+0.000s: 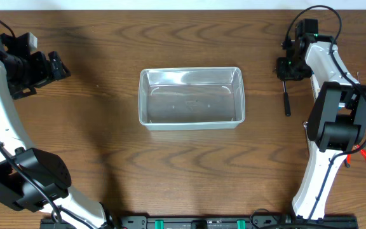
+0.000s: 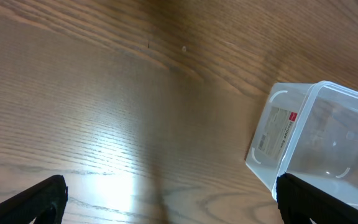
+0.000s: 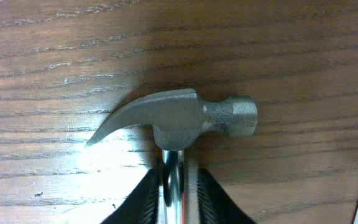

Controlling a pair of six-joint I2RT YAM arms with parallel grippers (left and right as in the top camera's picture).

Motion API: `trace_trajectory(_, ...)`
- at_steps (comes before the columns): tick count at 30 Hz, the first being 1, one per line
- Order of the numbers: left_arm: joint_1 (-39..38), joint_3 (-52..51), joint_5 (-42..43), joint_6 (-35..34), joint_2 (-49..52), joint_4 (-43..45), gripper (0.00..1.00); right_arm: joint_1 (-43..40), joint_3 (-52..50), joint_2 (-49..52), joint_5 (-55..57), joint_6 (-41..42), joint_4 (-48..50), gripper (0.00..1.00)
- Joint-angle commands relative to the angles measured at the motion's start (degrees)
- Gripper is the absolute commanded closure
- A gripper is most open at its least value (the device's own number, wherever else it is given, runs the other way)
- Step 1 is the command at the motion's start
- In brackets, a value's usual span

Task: Pack container
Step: 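Lower the open right gripper onto the hammer head, then close the right gripper on the hammer handle below the head and lift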

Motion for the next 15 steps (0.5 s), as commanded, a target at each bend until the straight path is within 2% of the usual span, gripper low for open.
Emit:
trace_trajectory(1,0.0,-0.1,-0.7,0.3,0.6,0.0,0.02,0.5,0.9,1.0,-0.2,0.1,0.2,0.81)
trace_trajectory(3,0.0,-0.1,-0.7,0.3,0.6,0.0,0.02,0.6,0.9,1.0,-0.2,0.1,0.2,0.82)
trace_trajectory(9,0.0,-0.1,-0.7,0.3,0.6,0.0,0.02,0.6,0.9,1.0,-0.2,0.3,0.6,0.99)
trace_trajectory(15,0.0,-0.1,-0.7,0.3,0.6,0.0,0.02,0.6,1.5,0.9,-0.3,1.4,0.5,0.99)
